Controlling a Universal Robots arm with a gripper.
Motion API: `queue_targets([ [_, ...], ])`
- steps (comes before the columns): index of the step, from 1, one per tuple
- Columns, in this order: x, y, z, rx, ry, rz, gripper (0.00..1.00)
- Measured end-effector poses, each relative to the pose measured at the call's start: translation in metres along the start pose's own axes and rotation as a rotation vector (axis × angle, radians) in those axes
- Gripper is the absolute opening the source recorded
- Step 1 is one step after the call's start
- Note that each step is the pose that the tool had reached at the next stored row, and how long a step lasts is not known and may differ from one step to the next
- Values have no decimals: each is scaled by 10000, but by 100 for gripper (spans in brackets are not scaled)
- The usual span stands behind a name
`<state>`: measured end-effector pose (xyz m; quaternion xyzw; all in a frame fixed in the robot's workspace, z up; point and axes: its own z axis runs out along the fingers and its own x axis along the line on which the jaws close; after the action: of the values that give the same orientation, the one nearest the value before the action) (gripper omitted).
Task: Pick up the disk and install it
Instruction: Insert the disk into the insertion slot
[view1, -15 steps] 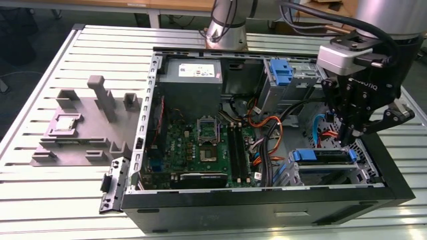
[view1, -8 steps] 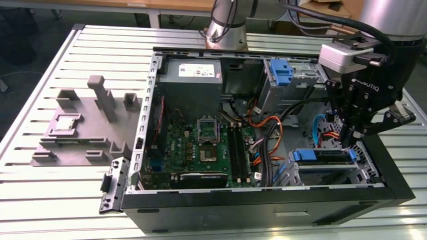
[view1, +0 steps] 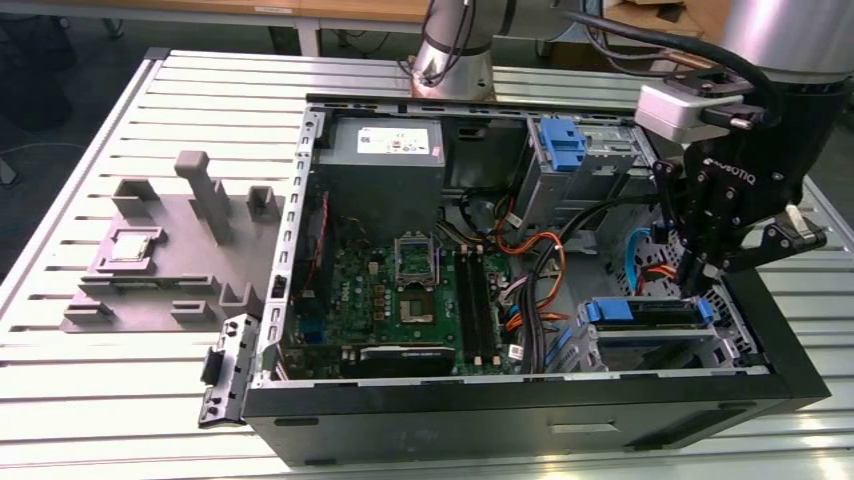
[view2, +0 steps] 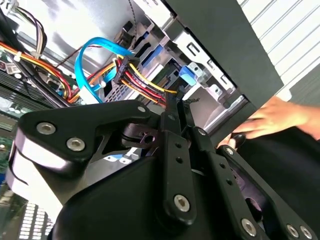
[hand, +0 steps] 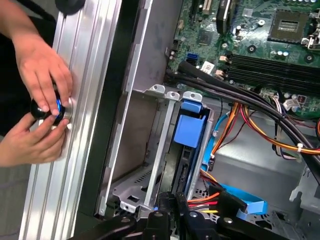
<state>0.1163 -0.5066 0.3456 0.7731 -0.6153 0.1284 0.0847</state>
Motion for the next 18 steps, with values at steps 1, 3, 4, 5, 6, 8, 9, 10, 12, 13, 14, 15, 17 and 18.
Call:
queue_targets([
  [1,-1,0,2,-37,3,104,17],
  [3,-3,0,7,-110,8,321,17],
  [4,-4,0,9,-145,12,427,17],
  [5,-5,0,11,-179,14,530,17],
  [6,-6,0,13,-214,16,636,17],
  [8,-7,0,16,-273,21,809,17],
  [9,-7,-1,17,-296,23,868,17],
  [10,-7,-2,17,-311,22,904,17],
  [12,-7,-2,18,-314,22,911,17],
  [13,-7,-2,18,-315,21,914,17],
  [14,-7,-2,18,-316,22,917,17],
  [15,-7,-2,18,-316,22,917,17],
  [17,-7,-2,18,-316,22,918,17],
  [18,-7,-2,18,-316,22,918,17],
])
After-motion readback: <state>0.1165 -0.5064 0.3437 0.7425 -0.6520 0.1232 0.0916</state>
